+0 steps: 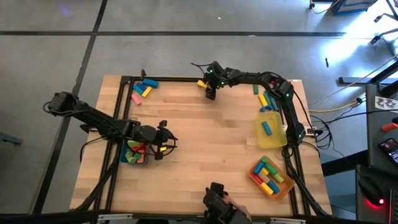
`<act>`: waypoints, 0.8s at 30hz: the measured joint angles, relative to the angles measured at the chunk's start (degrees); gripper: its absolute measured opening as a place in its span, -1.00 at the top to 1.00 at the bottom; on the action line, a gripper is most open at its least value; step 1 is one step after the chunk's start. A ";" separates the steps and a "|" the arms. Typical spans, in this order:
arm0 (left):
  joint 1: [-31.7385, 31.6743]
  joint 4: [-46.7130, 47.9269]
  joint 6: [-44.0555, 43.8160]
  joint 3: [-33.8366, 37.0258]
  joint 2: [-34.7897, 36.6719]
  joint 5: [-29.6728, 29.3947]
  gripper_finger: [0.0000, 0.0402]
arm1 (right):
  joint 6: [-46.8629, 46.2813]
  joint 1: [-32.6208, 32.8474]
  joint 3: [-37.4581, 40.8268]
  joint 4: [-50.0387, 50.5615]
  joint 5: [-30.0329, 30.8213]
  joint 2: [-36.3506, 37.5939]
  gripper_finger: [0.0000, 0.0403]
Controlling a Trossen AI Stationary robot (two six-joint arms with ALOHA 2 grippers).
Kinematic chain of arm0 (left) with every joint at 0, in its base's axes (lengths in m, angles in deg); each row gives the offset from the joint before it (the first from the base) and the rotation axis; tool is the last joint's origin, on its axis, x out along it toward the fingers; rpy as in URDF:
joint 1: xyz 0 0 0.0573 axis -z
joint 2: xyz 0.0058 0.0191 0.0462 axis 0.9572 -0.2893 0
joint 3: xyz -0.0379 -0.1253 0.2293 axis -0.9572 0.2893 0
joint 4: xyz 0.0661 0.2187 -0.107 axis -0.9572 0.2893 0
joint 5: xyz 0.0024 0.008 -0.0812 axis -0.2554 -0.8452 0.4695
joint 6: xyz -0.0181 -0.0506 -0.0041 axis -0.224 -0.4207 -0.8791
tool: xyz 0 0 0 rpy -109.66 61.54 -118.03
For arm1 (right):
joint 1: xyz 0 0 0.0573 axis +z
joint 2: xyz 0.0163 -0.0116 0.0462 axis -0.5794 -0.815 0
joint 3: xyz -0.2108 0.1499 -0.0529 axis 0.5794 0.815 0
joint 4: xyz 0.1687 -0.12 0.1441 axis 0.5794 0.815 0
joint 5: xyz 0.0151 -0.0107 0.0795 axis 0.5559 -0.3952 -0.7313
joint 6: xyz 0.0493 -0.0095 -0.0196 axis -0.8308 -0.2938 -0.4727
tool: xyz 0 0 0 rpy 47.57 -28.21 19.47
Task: Sort blocks by size
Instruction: Put the yellow arch block into the blue bin
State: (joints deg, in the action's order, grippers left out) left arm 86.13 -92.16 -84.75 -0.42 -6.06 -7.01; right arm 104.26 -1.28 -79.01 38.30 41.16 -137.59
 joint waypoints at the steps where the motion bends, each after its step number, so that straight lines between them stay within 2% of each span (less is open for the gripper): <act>1: 0.00 0.00 0.01 0.00 0.00 -0.01 0.26 | 0.00 0.10 0.00 -0.18 -0.12 0.00 -0.14; 10: 0.00 0.02 0.01 0.00 0.00 -0.07 0.26 | -3.14 0.36 -0.02 -5.99 -0.13 0.01 0.00; 20: 0.00 0.06 0.01 0.00 0.00 -0.07 0.26 | -3.70 0.33 0.13 -4.18 -0.14 0.02 0.02; 24: 0.00 0.05 0.01 0.00 0.00 -0.07 0.26 | -3.87 0.36 0.13 -4.25 -0.16 0.02 0.20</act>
State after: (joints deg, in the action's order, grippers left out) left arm 86.13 -92.11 -84.74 -0.42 -6.06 -7.08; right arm 100.39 -0.93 -78.88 34.05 41.00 -137.57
